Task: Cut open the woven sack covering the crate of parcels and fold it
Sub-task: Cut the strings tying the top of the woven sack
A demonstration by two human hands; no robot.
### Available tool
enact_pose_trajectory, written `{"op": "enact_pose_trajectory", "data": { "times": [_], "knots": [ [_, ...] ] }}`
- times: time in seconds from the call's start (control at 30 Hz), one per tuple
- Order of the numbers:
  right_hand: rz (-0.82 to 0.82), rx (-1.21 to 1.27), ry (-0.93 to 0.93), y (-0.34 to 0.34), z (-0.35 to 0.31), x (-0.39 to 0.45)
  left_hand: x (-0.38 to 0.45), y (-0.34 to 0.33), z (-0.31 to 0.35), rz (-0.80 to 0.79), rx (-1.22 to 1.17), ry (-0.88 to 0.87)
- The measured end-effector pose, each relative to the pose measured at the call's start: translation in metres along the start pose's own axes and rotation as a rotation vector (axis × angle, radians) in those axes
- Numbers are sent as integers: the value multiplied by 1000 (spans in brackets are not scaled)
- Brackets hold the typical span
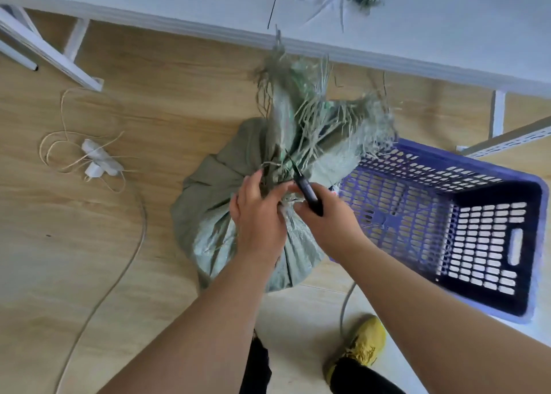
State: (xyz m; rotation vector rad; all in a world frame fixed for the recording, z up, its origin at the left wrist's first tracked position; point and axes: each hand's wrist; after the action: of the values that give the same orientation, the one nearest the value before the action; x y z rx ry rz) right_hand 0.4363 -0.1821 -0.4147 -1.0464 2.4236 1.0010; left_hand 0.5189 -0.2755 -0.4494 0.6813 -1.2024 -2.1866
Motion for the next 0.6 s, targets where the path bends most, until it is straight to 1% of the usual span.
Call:
{"op": "enact_pose_trajectory", "data": {
  "times": [0.07, 0.13, 0.17, 0.23, 0.37, 0.5, 0.6],
  "knots": [
    [16, 7, 45, -11, 13, 19, 7, -19, -13, -58, 28, -17],
    [26, 59, 73, -19, 23, 36, 14, -31, -23, -104, -54, 0],
    [27, 94, 80, -21, 26, 43, 18, -35, -25, -99, -118, 14],
    [28, 175, 118, -25, 30, 57, 26, -41, -27, -34, -211, 26],
    [6, 341, 266, -22, 31, 91, 47, -50, -31, 116, -338, 0],
    [-12, 375, 380, -19, 16, 134, 86, -53, -36, 213, -540, 29],
    [20, 381, 469, -17, 0, 154, 116, -49, -37, 265, -749, 28]
  ]
}}
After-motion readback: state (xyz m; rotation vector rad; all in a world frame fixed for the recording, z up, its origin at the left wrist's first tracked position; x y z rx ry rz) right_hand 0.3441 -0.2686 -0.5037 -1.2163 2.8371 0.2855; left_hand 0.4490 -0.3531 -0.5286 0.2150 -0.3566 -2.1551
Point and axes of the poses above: each hand's wrist, its own x-axis towards the middle knuckle, its own y-axis out of the back of the hand, z = x × y, and after that the axes turned 3 degrees about -y, right-handed
